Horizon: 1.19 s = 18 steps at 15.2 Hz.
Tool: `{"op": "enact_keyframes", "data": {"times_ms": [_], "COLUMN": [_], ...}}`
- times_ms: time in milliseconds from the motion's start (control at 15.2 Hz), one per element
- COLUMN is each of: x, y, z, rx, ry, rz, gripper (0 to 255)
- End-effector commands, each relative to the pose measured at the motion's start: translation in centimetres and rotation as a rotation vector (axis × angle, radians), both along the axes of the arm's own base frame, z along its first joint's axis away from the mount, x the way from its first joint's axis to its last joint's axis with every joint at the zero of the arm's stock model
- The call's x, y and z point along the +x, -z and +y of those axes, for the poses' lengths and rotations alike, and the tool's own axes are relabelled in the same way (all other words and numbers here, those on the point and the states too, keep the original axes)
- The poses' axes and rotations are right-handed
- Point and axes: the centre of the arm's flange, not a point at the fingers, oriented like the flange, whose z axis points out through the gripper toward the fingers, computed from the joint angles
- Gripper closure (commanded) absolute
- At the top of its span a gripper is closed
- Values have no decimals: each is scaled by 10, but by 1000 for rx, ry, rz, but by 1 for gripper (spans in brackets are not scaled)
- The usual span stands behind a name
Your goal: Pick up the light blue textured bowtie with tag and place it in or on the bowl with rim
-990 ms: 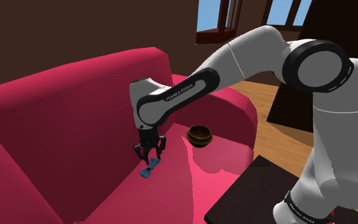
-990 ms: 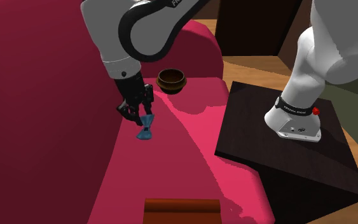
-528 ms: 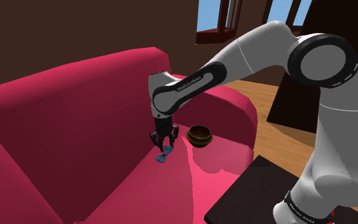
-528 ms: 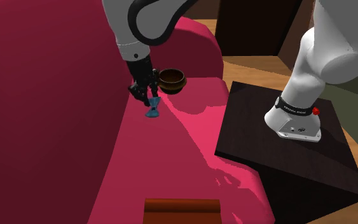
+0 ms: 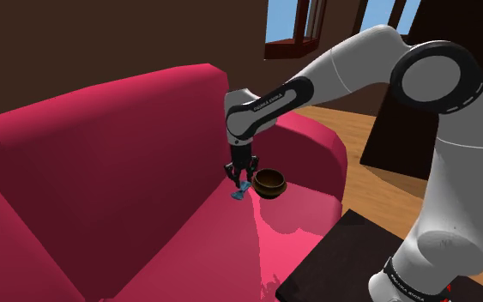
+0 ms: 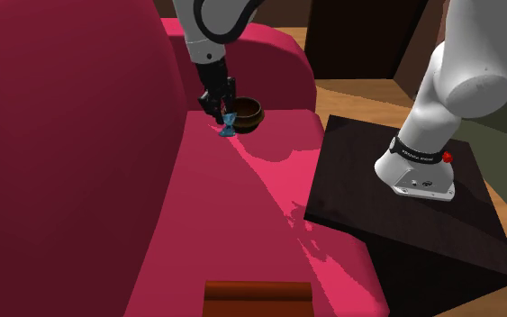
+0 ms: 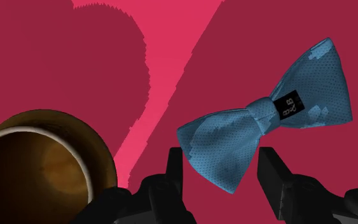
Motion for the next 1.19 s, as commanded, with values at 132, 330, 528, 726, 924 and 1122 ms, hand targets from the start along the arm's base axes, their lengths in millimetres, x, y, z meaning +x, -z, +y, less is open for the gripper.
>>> {"op": "enact_keyframes", "data": {"times_ms": [132,330,528,726,924,1122], "x": [11,19,27,34,42,45], "y": [0,-1,-2,-2,-3,2], "z": [-49,-88,-127,-166,-204,-221], "rx": [0,0,0,0,0,0], "ry": [-1,-1,-1,-1,-1,-1], "rz": [0,0,0,0,0,0], "gripper": [255,255,255,255,255,255]}}
